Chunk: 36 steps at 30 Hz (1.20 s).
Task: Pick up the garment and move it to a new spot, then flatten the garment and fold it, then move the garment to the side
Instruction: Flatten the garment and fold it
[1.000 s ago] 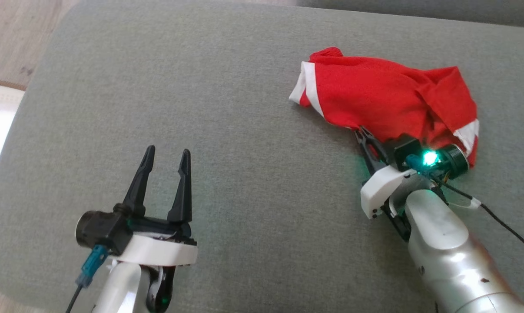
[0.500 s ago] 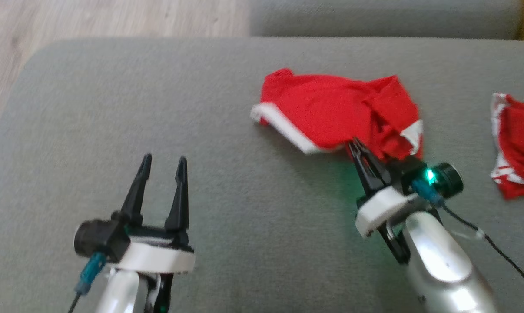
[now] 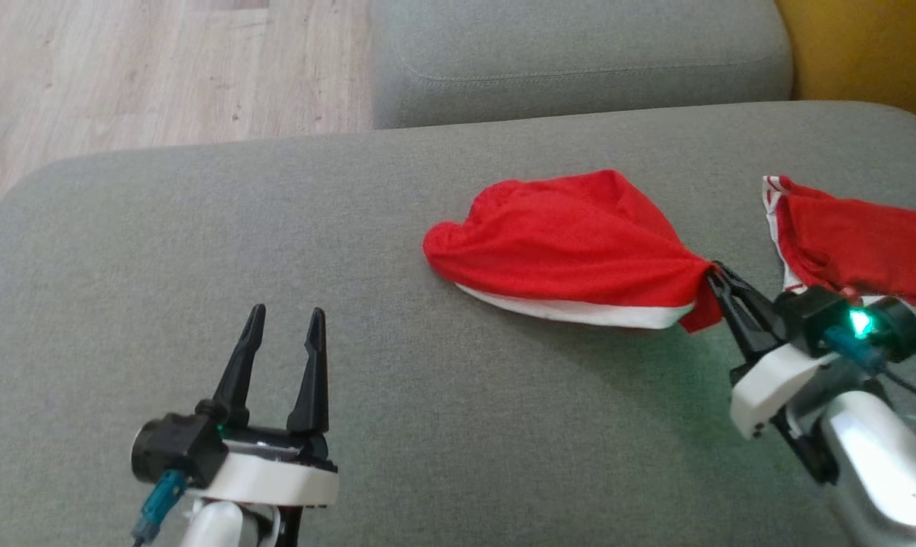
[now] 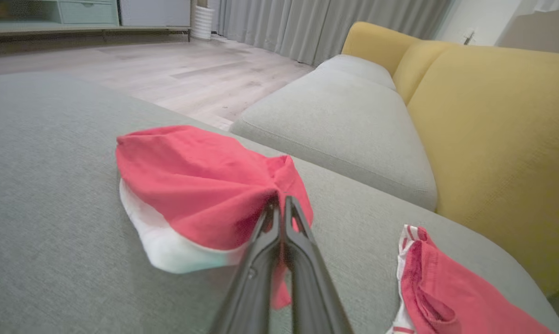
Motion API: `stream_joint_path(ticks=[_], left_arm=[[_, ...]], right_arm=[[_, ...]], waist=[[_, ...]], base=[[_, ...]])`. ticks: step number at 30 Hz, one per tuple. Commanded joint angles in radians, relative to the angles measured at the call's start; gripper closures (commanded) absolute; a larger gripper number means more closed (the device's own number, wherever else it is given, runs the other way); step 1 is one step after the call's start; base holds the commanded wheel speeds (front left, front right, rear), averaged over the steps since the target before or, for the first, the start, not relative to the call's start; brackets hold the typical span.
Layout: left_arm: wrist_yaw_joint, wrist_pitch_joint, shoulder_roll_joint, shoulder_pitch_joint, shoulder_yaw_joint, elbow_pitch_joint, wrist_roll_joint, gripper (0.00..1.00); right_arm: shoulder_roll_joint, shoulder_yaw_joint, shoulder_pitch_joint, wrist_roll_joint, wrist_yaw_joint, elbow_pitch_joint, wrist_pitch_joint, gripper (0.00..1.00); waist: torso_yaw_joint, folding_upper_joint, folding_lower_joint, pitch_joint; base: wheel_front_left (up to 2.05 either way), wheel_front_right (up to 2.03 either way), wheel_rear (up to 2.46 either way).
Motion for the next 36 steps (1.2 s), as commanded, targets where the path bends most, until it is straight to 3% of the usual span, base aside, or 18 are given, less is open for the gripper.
stream_joint_path(ticks=[1,7,12,13,19,26,32,36], left_arm=[[0.002,-0.009,0.001,-0.012,0.035,-0.033,-0.012,0.00],[0.002,-0.009,0.001,-0.018,0.023,-0.038,-0.016,0.00],[0.002,-0.009,0.001,-0.030,0.018,-0.032,-0.011,0.00],[0.002,-0.009,0.001,-0.033,0.018,-0.031,-0.010,0.00],[0.002,-0.009,0.001,-0.044,0.025,-0.028,-0.010,0.00],[0.002,-0.009,0.001,-0.046,0.031,-0.032,-0.013,0.00],[0.002,-0.009,0.001,-0.043,0.033,-0.040,-0.016,0.00],[0.002,-0.009,0.001,-0.043,0.029,-0.041,-0.014,0.00]], right_arm=[[-0.030,0.018,-0.011,0.017,-0.001,-0.044,0.016,1.00],[-0.091,-0.033,-0.020,-0.015,-0.001,-0.029,0.091,1.00],[-0.076,-0.109,-0.046,-0.080,-0.001,0.065,0.129,1.00],[-0.068,-0.128,-0.055,-0.092,-0.001,0.080,0.126,0.00],[-0.006,-0.258,-0.092,-0.151,-0.001,0.116,0.050,0.00],[0.103,-0.387,-0.055,-0.179,-0.001,0.031,-0.056,0.00],[0.250,-0.413,0.076,-0.180,-0.001,-0.086,-0.117,0.00],[0.286,-0.403,0.171,-0.153,-0.001,-0.110,-0.131,0.00]], waist=[[-0.001,0.0000,0.0002,-0.002],[0.010,0.0000,0.0002,0.020],[0.020,0.0000,0.0002,0.041],[0.022,0.0000,0.0002,0.045],[0.017,0.0000,0.0002,0.058],[-0.009,0.0000,0.0002,0.059],[-0.042,0.0000,0.0002,0.061],[-0.058,0.0000,0.0002,0.064]], base=[[0.00,0.00,0.00],[0.00,0.00,0.00],[0.00,0.00,0.00],[0.00,0.00,0.00],[0.00,0.00,0.00],[0.00,0.00,0.00],[0.00,0.00,0.00],[0.00,0.00,0.00]])
